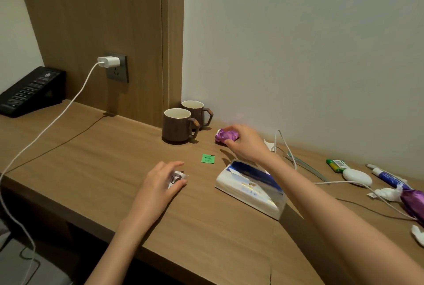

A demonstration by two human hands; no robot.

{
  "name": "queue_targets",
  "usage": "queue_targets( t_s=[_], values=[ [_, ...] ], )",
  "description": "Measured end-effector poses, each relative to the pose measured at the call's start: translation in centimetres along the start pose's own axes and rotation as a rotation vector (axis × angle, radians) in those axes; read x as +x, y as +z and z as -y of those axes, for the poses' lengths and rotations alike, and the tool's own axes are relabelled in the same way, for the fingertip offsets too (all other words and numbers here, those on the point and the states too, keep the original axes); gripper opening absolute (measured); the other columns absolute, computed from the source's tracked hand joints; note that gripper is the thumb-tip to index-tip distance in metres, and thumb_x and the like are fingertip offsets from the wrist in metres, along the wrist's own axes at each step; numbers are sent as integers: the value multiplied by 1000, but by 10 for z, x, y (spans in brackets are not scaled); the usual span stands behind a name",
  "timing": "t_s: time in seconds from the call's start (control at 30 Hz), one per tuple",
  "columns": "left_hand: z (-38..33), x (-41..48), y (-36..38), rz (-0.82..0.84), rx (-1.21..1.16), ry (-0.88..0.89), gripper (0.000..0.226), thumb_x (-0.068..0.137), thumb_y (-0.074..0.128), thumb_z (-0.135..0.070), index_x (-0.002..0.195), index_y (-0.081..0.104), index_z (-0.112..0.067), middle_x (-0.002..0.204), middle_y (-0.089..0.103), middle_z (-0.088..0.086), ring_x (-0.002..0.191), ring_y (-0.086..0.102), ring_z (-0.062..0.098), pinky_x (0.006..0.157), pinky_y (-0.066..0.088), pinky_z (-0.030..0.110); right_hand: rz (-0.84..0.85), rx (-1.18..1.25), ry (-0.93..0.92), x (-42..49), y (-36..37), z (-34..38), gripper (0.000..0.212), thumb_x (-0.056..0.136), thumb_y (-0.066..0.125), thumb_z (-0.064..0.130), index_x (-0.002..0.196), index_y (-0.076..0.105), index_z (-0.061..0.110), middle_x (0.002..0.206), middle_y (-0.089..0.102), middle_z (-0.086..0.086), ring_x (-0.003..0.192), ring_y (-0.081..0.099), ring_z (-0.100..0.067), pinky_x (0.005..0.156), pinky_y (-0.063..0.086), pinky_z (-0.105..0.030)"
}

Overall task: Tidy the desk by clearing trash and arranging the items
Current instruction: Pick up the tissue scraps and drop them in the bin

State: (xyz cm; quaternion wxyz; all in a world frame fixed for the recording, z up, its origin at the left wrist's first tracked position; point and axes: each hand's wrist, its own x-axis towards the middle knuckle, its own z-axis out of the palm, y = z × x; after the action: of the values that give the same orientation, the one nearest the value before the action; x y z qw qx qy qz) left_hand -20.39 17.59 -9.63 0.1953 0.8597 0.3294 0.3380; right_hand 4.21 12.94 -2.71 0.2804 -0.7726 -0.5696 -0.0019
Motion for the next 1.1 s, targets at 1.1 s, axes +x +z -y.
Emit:
queue_targets(
  t_s=[1.1],
  values=[
    [-24,-27,-33,-206,-282,-91,22,87,55,-39,93,65,-21,83,63,-5,81,59,8,68,49,23,-275,283,-383,-91,-33,60,37,86,65,3,118,63,23,106,67,10,98,65,-4,86,55,-26]
  ],
)
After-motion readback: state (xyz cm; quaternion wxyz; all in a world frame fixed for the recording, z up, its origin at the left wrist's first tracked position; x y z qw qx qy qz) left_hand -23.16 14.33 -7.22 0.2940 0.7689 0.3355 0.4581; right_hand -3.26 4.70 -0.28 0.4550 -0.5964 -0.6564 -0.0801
